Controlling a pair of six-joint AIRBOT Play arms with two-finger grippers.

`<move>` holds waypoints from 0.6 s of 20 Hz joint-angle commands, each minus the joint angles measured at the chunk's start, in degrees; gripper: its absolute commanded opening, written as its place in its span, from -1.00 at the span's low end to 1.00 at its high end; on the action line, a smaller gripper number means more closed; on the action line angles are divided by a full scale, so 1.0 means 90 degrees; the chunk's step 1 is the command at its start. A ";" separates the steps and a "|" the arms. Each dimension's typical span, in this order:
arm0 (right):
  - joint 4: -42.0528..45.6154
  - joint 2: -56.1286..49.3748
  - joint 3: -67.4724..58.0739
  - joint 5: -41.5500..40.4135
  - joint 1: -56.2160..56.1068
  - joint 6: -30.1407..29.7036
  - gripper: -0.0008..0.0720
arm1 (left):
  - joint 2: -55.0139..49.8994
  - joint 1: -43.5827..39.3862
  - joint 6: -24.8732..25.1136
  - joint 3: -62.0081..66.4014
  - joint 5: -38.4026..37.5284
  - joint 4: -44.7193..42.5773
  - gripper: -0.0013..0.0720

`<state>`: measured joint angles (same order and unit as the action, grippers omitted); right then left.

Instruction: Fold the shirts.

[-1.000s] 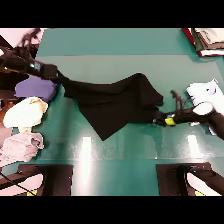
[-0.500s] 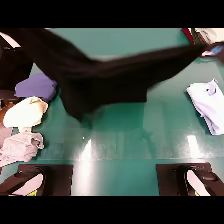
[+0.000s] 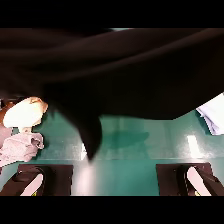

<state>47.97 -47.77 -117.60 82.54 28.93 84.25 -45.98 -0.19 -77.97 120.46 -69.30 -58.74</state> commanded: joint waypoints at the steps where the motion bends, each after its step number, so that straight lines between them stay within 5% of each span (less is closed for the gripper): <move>1: -0.0056 -0.0583 -0.0415 0.0821 0.0260 0.0333 -0.94 | -0.0073 0.0000 -0.0005 -0.0500 -0.0199 -0.0221 -0.90; 7: 0.0284 -0.1596 0.2200 0.1525 -0.0143 0.0415 -0.94 | -0.1887 -0.0002 -0.0007 -0.2191 -0.1467 -0.0233 -0.90; 12: 0.1639 -0.2718 0.3643 0.0182 -0.1678 0.0316 -0.94 | -0.3910 -0.0085 -0.0002 -0.3351 -0.1175 -0.0015 -0.89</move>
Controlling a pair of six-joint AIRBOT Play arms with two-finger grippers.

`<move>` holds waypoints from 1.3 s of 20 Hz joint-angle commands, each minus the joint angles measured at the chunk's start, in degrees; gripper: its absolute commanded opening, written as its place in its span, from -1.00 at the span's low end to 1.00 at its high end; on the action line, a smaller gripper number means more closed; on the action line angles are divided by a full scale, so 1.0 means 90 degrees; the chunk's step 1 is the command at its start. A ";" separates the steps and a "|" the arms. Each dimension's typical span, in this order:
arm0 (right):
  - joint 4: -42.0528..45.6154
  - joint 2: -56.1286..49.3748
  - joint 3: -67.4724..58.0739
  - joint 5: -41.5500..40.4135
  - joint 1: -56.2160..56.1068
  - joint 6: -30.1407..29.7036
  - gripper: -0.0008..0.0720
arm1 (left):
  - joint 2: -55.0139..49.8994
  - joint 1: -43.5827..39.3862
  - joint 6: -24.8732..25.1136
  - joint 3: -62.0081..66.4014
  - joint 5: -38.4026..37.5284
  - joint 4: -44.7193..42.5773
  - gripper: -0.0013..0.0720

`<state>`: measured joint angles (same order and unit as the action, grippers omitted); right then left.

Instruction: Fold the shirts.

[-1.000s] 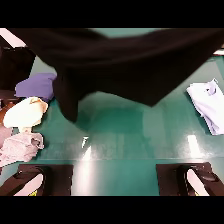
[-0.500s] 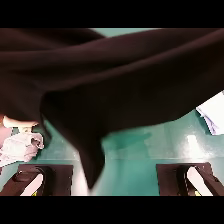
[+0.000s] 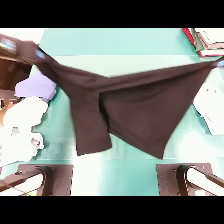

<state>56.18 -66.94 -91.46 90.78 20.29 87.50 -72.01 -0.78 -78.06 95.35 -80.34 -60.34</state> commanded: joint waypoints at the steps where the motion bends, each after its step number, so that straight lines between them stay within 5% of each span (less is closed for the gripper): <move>1: 0.0782 -0.0835 0.0840 -0.1171 -0.0969 -0.0046 -0.94 | -0.1430 -0.0019 0.0005 -0.0561 0.0131 0.0168 -0.89; 6: 0.0763 -0.1987 0.0352 -0.2550 -0.1557 -0.0044 -0.93 | -0.2176 -0.0017 0.0010 -0.0554 0.0918 0.0274 -0.88; 7: 0.0755 -0.2174 0.0056 -0.2511 -0.1554 -0.0041 -0.90 | -0.2176 -0.0012 0.0010 -0.0461 0.1032 0.0274 -0.27; 8: 0.0729 -0.2324 -0.0221 -0.2392 -0.1552 -0.0044 -0.43 | -0.2176 0.0007 0.0010 -0.0338 0.1054 0.0270 0.41; 9: 0.0724 -0.2458 -0.0529 -0.2203 -0.1508 -0.0044 0.17 | -0.2176 0.0053 0.0007 -0.0158 0.1001 0.0272 0.56; 17: 0.0712 -0.2565 -0.1775 -0.0328 -0.1120 -0.0175 0.13 | -0.2164 0.0933 0.0007 0.0080 -0.0427 0.0697 0.57; 19: 0.0714 -0.2557 -0.1768 -0.0117 -0.1229 -0.0236 -0.15 | -0.2164 0.0920 0.0080 -0.0719 -0.0512 0.0954 0.57; 26: 0.0714 -0.2557 -0.1768 -0.0112 -0.1596 -0.0236 -0.15 | -0.2164 0.0850 0.0770 -0.3228 0.0476 0.1195 0.56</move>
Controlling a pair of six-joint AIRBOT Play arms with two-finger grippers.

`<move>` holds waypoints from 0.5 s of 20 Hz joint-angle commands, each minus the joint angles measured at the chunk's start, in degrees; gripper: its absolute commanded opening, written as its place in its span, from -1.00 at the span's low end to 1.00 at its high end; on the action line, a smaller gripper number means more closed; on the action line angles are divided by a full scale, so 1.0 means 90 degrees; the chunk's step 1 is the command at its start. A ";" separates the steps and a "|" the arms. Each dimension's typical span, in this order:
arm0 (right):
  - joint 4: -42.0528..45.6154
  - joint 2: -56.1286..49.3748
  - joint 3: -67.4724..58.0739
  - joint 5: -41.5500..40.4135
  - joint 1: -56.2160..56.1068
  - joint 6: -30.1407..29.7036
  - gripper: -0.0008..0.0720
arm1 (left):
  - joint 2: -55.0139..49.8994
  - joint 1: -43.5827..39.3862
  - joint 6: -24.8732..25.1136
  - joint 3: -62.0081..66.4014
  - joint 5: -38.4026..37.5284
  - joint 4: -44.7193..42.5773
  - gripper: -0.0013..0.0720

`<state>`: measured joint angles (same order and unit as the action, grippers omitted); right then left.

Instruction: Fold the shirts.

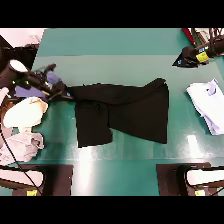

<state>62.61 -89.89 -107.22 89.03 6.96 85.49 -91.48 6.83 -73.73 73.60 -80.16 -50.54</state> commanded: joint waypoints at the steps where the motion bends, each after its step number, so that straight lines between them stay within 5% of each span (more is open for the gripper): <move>1: 0.0000 -0.0005 -0.0017 0.0083 -0.0153 -0.0012 -0.15 | 0.0000 0.0005 0.0347 -0.0967 0.0668 0.0148 0.54; 10: -0.0007 -0.0005 -0.0017 0.0301 -0.0153 -0.0010 -0.15 | -0.0007 -0.0469 0.0413 -0.1188 0.1409 0.0182 0.51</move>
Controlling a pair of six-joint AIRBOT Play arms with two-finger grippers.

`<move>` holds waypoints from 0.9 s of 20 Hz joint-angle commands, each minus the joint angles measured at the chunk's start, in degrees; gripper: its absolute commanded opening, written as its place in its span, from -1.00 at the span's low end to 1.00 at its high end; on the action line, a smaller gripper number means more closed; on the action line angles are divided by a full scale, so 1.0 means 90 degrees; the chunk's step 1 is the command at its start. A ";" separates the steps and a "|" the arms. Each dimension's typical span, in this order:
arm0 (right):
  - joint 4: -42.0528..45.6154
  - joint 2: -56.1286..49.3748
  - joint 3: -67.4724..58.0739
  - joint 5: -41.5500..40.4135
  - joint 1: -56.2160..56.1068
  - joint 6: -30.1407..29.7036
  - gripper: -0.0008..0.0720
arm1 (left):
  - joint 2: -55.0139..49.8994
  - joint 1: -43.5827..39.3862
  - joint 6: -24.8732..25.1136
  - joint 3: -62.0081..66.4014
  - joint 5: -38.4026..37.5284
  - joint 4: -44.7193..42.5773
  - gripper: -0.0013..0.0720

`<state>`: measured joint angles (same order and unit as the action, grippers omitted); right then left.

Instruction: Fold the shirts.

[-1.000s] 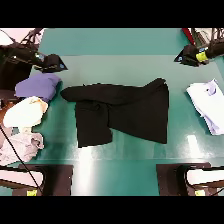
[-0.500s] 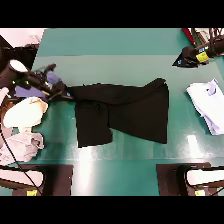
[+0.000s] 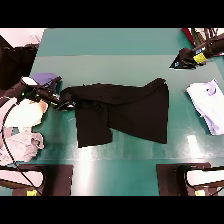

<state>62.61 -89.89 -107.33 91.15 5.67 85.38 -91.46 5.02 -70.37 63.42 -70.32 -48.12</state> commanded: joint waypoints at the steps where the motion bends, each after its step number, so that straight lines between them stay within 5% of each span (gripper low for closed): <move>1: -0.0005 -0.0005 -0.0005 0.0102 -0.0010 0.0002 -0.15 | -0.0010 -0.0418 0.0039 -0.0056 0.0386 -0.0097 0.51; 2: -0.0005 -0.0005 -0.0005 0.0187 -0.0010 0.0002 -0.15 | -0.0010 -0.0542 0.0032 -0.0056 0.0452 -0.0102 0.51; 3: -0.0005 -0.0005 -0.0005 0.0296 -0.0010 0.0002 -0.15 | -0.0010 -0.0619 0.0027 -0.0056 0.0464 -0.0100 0.27; 4: -0.0005 -0.0005 -0.0005 0.0413 -0.0010 0.0000 -0.15 | -0.0007 -0.0648 0.0029 -0.0051 0.0423 -0.0097 -0.50; 5: -0.0005 0.0005 -0.0005 0.0597 -0.0010 0.0000 -0.15 | -0.0005 -0.0651 0.0024 -0.0049 0.0342 -0.0078 -0.87; 9: 0.0087 0.0767 0.1139 0.0593 -0.0005 -0.0211 -0.15 | 0.0325 -0.0644 0.0034 0.0187 0.0090 -0.0175 -0.90; 16: 0.0248 0.3028 0.5982 -0.0444 0.0612 -0.0214 -0.13 | 0.1137 -0.0644 0.0039 0.0612 -0.0032 -0.0274 -0.89; 17: 0.0194 0.3288 0.6601 -0.0568 0.0738 -0.0216 -0.04 | 0.1141 -0.0646 0.0039 0.0610 -0.0085 -0.0274 -0.89; 18: 0.0199 0.3541 0.7203 -0.0687 0.0877 -0.0216 0.27 | 0.1141 -0.0644 0.0036 0.0612 -0.0117 -0.0277 -0.89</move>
<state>65.04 -64.71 -57.87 88.86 10.83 83.55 -82.35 -0.75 -70.08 68.49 -70.48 -50.50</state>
